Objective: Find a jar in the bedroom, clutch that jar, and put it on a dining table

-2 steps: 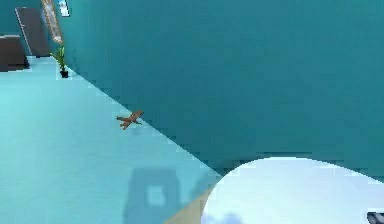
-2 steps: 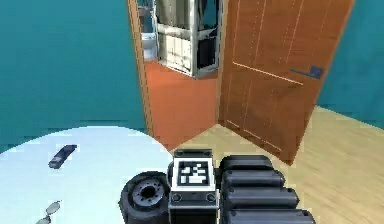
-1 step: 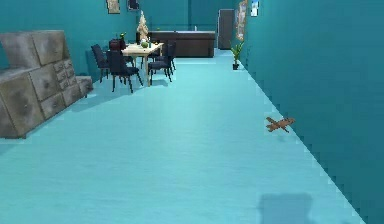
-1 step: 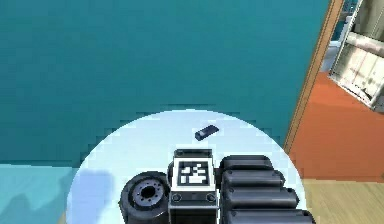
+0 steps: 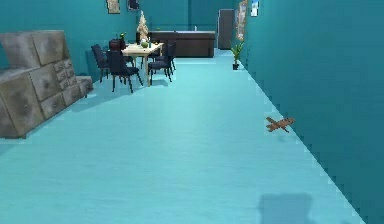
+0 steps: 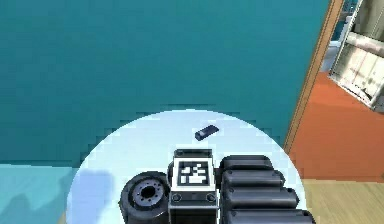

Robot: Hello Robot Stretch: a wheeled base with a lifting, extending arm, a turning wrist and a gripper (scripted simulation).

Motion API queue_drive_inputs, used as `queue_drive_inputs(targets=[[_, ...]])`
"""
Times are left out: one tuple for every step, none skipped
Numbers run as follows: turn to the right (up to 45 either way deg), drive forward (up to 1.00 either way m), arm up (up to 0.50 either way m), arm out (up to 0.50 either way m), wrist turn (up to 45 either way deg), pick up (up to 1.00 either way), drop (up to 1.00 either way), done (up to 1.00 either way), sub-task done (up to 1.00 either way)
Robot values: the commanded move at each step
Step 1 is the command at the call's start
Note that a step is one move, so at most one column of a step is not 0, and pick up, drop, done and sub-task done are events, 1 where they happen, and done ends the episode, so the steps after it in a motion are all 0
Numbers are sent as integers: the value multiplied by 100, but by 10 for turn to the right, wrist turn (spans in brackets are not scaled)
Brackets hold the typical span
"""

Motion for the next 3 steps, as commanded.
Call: queue_drive_inputs(targets=[[0,0,0,40,0,0,0,0,0],[0,0,0,0,450,0,0,0,0],[0,0,0,0,450,0,0,0,0]])
